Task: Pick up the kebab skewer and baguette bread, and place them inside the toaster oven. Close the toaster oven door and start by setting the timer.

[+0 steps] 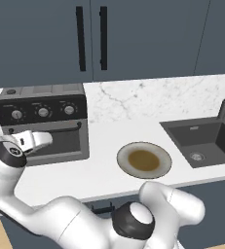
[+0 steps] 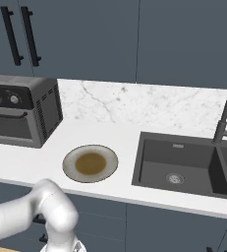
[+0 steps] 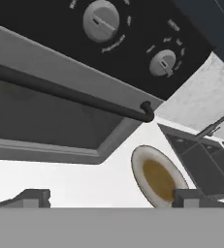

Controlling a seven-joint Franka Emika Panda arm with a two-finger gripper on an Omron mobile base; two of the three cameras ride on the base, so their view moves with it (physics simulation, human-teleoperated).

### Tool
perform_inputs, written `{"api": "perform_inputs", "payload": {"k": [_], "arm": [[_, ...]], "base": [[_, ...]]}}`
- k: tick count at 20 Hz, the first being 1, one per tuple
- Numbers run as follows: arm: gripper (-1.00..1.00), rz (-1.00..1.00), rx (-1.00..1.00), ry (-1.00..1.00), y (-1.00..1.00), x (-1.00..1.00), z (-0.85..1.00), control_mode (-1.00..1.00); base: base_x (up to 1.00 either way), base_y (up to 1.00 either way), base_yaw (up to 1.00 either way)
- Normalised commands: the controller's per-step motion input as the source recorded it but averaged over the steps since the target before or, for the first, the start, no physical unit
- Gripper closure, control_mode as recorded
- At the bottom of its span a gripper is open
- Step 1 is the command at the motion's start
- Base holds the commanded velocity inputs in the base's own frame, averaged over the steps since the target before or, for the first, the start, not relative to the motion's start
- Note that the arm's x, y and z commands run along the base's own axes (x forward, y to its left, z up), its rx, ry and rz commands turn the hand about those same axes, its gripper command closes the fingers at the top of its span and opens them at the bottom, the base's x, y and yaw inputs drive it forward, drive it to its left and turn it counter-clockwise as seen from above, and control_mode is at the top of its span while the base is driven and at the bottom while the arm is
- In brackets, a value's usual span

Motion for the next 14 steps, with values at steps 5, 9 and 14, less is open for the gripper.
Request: {"api": "perform_inputs", "payload": {"k": [5, 9, 14], "arm": [[-1.0, 0.29, 0.06, -0.44, 0.0, -0.03, 0.0, -1.0], [-1.0, 0.27, 0.06, -0.51, -0.02, 0.0, 0.0, -1.0], [-1.0, 0.11, 0.0, -0.45, -0.04, 0.21, 0.18, -1.0]], "base": [[0.0, 0.0, 0.0], [0.0, 0.0, 0.0], [0.0, 0.0, 0.0]]}}
